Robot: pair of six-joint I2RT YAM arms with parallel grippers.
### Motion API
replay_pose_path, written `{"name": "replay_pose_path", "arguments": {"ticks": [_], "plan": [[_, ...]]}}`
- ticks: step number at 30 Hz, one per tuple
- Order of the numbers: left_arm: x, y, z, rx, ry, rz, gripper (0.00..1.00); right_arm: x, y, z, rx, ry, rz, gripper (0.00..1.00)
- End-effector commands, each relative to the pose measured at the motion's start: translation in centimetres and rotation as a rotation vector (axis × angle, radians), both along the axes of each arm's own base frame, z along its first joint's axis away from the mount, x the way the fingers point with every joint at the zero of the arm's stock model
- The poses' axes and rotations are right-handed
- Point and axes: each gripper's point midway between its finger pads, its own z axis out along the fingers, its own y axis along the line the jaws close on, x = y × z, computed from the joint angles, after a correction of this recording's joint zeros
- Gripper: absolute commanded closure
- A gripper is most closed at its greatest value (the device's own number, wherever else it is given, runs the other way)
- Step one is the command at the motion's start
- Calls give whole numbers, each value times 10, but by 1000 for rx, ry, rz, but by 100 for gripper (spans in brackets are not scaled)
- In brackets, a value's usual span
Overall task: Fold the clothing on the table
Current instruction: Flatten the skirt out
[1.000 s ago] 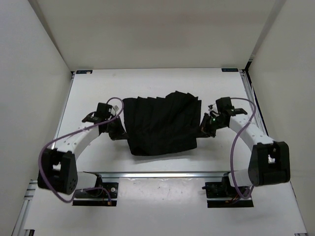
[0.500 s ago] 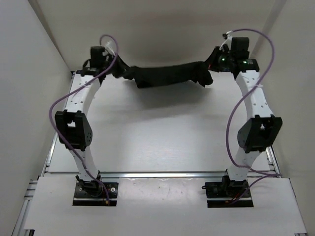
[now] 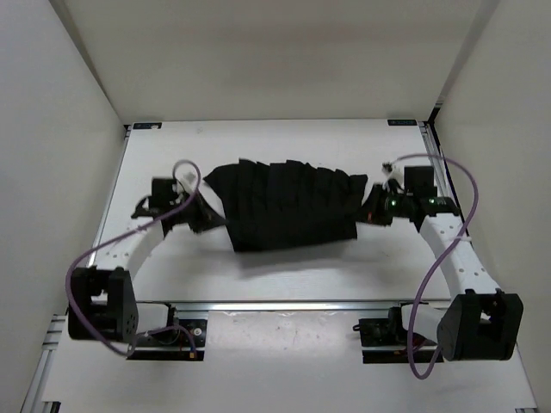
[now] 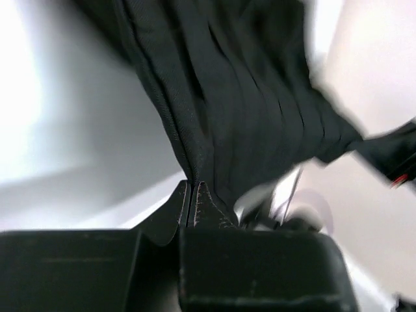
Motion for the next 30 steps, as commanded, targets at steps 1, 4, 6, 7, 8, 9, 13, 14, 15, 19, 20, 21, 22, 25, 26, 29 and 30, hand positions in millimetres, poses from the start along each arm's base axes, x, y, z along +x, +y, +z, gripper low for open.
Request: {"name": "replay_pose_path", "arguments": {"ticks": [1,4,6,7,8,9,13,14,15,19,20,21,22,25,26,29,30], "plan": [[-80,-18,-32,47,97,-84,100,-66,1,-25,80,193,26,100],[-132,-13,-65,52,224,-77,100,-105,4,-28,102,313,42,100],[-134,-8,-68,37,229,-57,100,-132,1,-33,79,425,42,100],[-132,-7,-67,34,222,-49,100,-142,4,-36,85,466,64,100],[-134,-9,-69,40,235,-57,100,-149,8,-38,86,494,94,100],[-135,-9,-68,41,235,-60,100,-160,10,-44,72,547,105,100],[-148,-11,-78,50,285,-73,100,-184,15,-55,31,653,158,100],[-149,-10,-78,56,279,-74,100,-189,17,-57,35,679,164,100],[-151,-11,-79,63,283,-80,100,-192,20,-53,50,676,181,100],[-149,-12,-72,73,272,-87,100,-193,17,-43,51,693,154,100],[-145,-11,-70,84,270,-77,100,-192,2,-46,12,711,86,100],[-146,-10,-71,85,275,-78,100,-193,2,-47,10,710,89,100],[-147,-11,-71,79,282,-80,100,-194,-1,-49,-2,727,71,100],[-145,-7,-74,73,290,-52,100,-198,-8,-56,-18,755,30,100],[-144,-8,-74,64,293,-50,100,-197,-10,-56,-24,748,17,100],[-135,-11,-66,-5,313,-18,100,-189,-17,-58,-25,749,-28,100],[-129,-13,-65,-26,310,-7,100,-183,-18,-56,-22,728,-38,100]]}}
